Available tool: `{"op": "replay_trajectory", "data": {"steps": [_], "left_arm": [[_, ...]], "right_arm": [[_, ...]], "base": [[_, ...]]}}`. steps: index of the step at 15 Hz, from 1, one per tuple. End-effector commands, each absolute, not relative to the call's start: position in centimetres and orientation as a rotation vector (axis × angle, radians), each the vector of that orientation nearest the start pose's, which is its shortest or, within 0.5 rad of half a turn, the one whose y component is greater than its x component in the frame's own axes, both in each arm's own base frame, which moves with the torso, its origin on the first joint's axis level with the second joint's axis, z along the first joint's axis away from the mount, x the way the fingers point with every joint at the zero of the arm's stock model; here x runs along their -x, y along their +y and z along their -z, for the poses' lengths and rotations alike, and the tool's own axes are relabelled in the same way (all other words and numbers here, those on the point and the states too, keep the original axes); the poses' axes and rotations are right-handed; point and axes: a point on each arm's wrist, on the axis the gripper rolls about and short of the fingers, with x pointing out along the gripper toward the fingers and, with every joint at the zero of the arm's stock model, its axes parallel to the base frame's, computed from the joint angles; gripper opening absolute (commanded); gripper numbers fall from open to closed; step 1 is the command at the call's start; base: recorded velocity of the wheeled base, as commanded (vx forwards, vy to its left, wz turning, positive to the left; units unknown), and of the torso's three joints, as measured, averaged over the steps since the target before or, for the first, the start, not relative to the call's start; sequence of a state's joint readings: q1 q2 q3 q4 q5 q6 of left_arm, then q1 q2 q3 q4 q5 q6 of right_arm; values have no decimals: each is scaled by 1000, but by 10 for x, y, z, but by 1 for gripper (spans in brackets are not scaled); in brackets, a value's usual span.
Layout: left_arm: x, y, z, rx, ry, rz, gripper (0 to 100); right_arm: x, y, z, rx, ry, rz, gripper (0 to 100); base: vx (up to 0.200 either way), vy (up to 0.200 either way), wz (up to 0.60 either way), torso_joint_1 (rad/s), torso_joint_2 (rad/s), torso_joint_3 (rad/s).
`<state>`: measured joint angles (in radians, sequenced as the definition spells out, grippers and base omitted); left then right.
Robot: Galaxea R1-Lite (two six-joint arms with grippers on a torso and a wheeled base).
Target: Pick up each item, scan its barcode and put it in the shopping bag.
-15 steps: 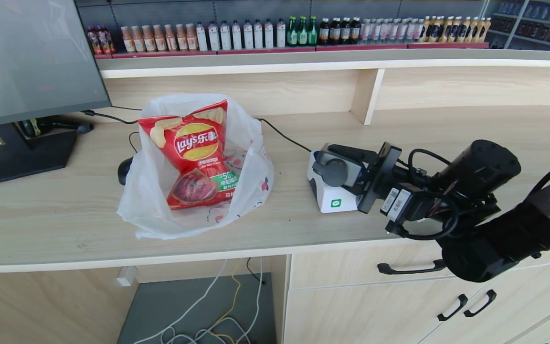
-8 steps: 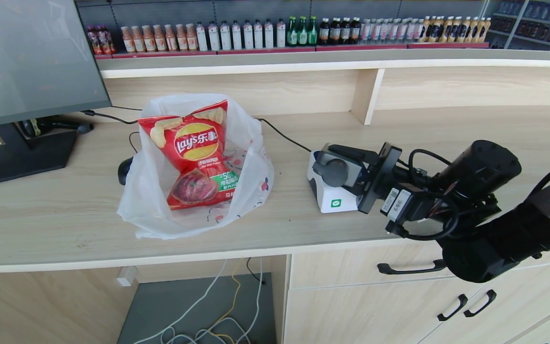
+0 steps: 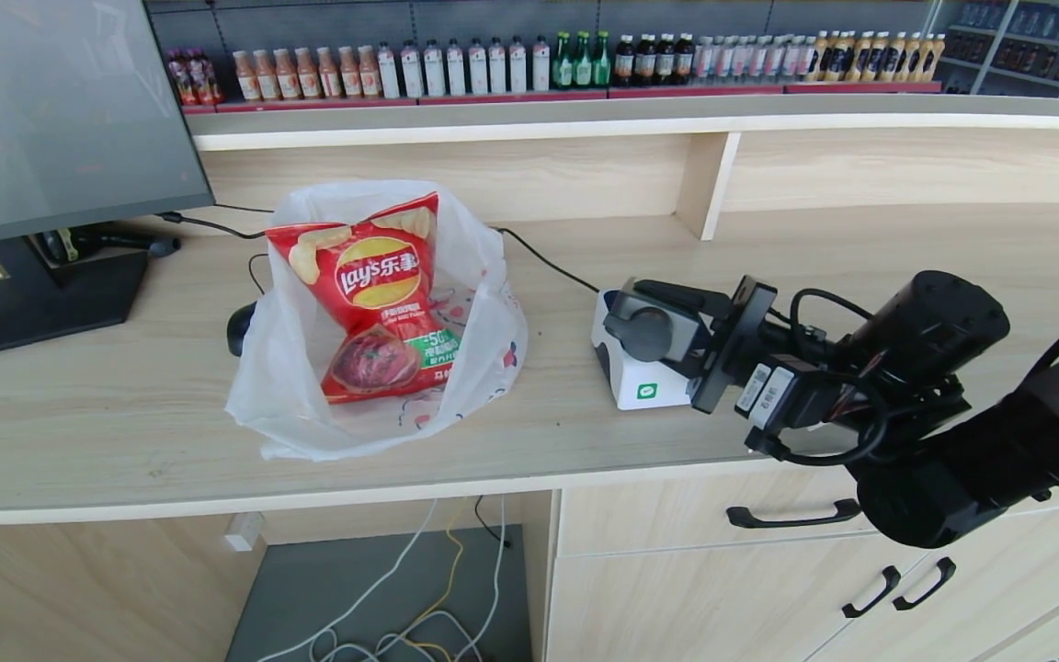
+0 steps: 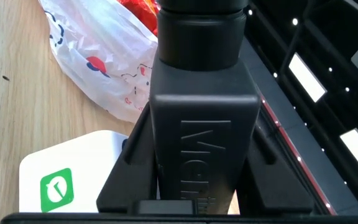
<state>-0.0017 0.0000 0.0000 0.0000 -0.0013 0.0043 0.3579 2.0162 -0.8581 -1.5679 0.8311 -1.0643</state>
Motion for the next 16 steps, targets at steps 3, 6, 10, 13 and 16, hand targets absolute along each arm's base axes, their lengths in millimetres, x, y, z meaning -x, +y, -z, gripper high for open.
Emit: {"op": "replay_trajectory", "data": {"steps": [3,6,10,13,16], "left_arm": [[23,0,-75,-5,0,3,100],[23,0,-75,-5,0,3,100],[23,0,-75,-5,0,3,100],[23,0,-75,-5,0,3,100],[23,0,-75,-8,0,3,100]], "right_arm": [[-317,139,-197,1010,-1049,-810,0],[-285,156,-233,909,-1101,-757,0],[-249,155,-254,772,-1070,-721,0],[-224,138,-262,617,-965,-676,0],[-222,126,-269,360,-835,-625,0]], "base": [[0,0,0,0,0,0],[0,0,0,0,0,0],[0,0,0,0,0,0],[0,0,0,0,0,0],[0,0,0,0,0,0]]}}
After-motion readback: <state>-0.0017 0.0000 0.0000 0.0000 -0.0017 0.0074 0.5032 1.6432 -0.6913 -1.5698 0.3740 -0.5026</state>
